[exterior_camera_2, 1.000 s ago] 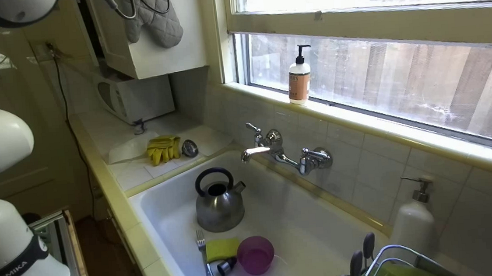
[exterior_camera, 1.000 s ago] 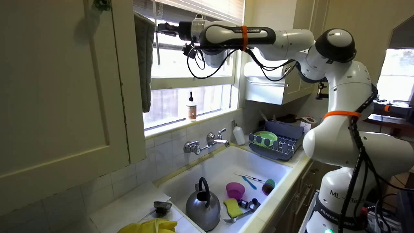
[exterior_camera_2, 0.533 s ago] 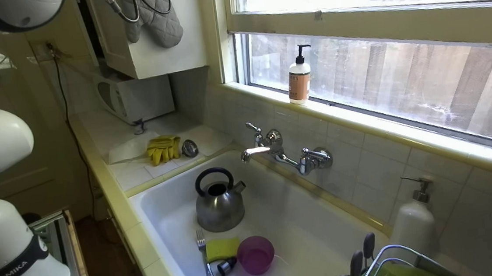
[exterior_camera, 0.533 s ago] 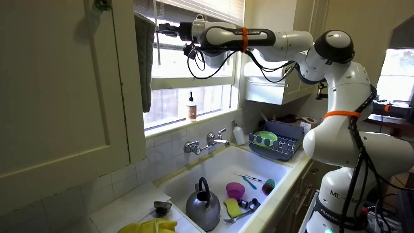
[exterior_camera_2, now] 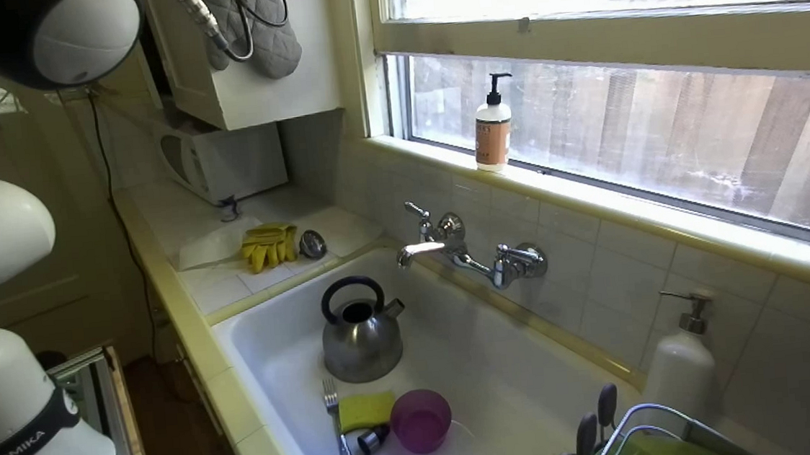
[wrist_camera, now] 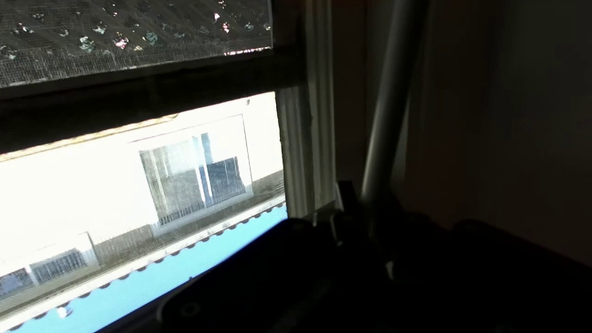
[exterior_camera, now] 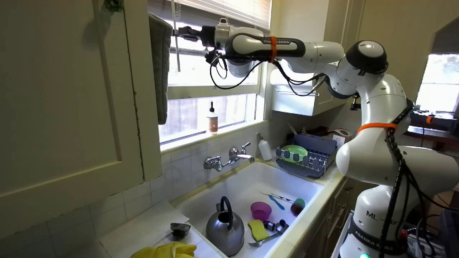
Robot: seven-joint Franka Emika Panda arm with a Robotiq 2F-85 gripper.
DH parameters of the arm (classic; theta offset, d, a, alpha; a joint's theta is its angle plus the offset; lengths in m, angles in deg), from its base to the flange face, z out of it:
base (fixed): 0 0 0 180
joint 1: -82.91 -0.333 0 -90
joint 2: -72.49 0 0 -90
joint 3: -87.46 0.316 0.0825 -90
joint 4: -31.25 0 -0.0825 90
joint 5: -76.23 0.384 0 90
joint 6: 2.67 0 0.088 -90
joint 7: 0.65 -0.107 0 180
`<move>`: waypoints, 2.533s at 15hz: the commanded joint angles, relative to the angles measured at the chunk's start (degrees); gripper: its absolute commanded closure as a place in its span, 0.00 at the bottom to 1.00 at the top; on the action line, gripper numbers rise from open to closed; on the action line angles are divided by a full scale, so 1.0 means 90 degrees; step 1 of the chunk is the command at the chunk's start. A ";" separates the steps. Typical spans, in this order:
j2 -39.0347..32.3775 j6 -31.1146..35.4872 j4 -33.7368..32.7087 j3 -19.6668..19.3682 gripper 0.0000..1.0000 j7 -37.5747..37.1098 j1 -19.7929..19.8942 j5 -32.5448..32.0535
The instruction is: Pull the curtain string
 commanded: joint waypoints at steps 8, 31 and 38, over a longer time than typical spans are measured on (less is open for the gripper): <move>-0.0459 -0.0379 -0.0074 0.0122 0.97 0.0114 -0.0099 -0.0460; -0.1341 -0.1311 -0.0389 0.0409 0.97 0.0950 -0.0480 -0.0683; -0.1317 -0.1324 -0.0386 0.0404 0.97 0.0961 -0.0456 -0.0673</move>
